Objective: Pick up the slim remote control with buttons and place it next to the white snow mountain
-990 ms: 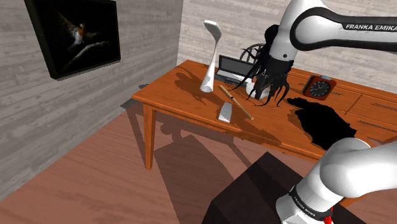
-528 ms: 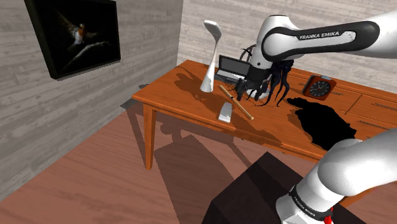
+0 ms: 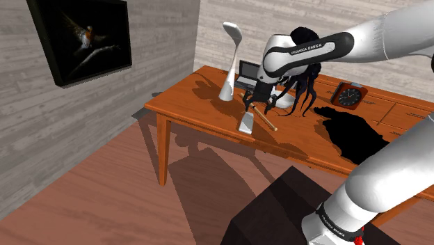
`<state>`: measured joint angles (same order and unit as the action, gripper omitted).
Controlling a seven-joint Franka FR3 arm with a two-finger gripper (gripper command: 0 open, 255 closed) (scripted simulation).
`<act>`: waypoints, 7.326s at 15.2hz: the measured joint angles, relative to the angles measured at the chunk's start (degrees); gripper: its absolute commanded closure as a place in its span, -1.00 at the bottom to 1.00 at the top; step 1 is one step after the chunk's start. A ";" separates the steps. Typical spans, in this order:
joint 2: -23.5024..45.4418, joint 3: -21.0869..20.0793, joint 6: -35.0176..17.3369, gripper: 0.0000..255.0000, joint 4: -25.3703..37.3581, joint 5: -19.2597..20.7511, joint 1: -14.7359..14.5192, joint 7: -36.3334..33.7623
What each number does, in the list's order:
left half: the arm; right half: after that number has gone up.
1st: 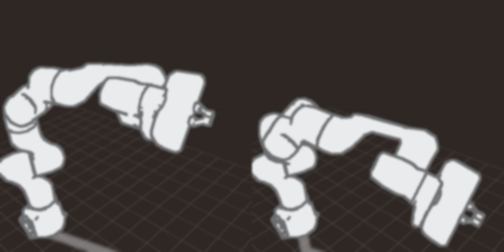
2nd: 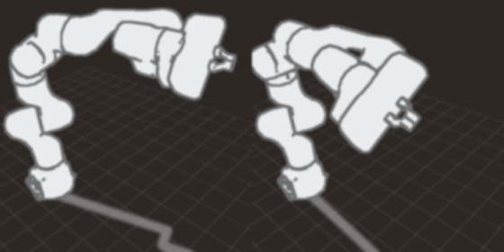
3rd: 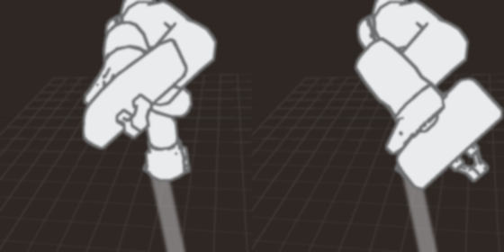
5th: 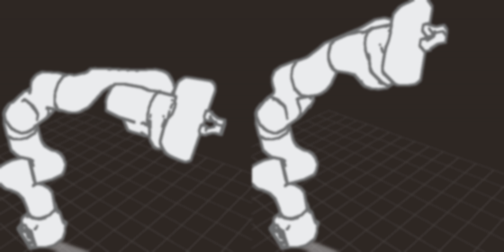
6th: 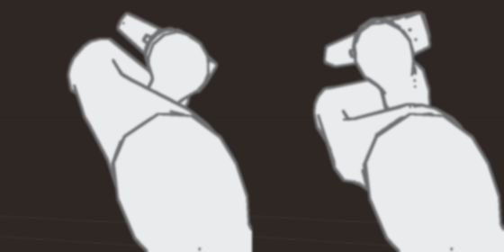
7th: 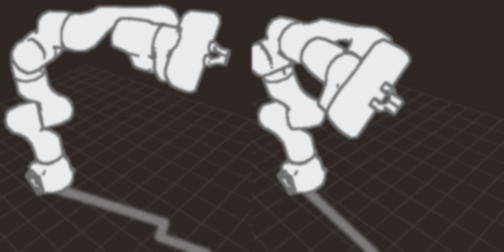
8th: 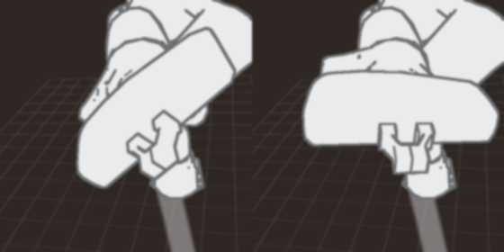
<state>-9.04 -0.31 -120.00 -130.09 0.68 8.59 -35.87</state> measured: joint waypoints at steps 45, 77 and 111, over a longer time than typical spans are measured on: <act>10.61 1.48 -2.83 1.00 8.20 -0.72 1.99 -9.92; -14.50 10.15 9.90 1.00 -3.91 3.67 9.17 3.51; -23.26 47.54 14.26 1.00 -0.69 23.92 26.82 48.83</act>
<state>-32.30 47.23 -105.74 -130.78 24.60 35.41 12.96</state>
